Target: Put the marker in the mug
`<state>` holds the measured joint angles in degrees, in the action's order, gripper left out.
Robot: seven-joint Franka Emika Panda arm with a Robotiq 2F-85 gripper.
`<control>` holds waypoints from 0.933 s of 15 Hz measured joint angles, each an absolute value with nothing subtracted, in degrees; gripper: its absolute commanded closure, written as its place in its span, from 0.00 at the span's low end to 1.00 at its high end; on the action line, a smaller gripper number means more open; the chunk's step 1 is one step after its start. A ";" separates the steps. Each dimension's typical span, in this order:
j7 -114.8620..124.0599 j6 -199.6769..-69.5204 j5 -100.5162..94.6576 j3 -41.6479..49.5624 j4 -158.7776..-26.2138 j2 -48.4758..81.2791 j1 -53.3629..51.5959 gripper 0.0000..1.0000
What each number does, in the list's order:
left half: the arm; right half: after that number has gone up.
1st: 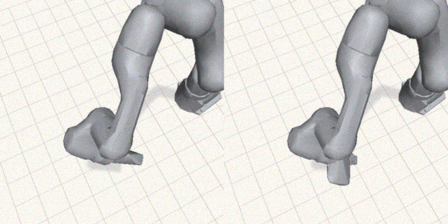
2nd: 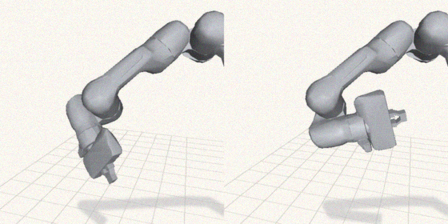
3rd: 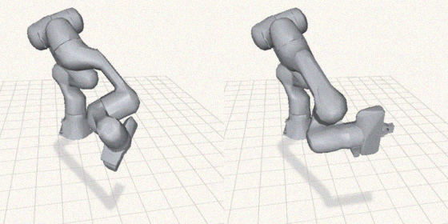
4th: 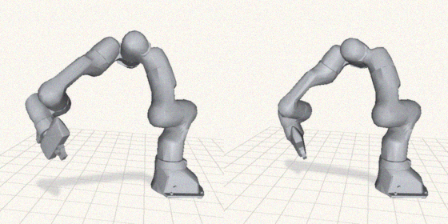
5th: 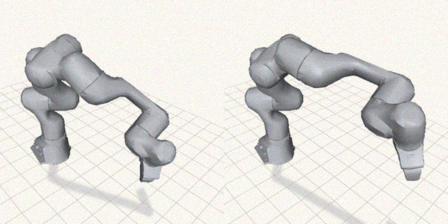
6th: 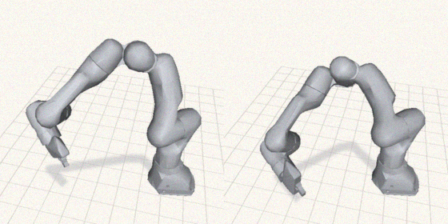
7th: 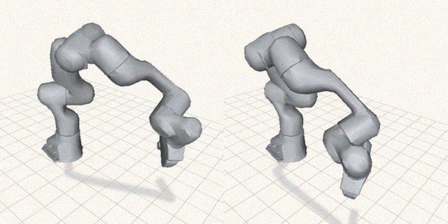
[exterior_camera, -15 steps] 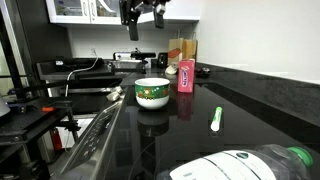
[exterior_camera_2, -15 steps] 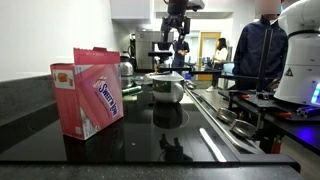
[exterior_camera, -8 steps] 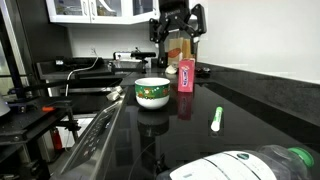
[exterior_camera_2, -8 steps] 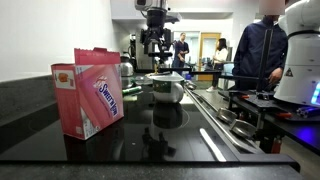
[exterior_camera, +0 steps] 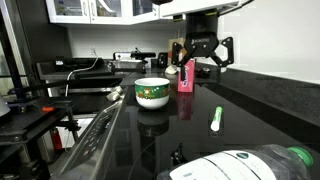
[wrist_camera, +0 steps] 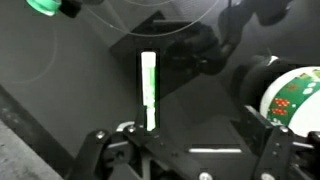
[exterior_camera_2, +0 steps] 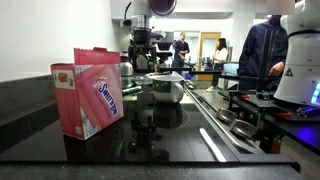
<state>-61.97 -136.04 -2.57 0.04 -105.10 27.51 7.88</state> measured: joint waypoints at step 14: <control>-62.78 -126.45 -4.39 -3.64 -84.07 45.09 9.01 0.20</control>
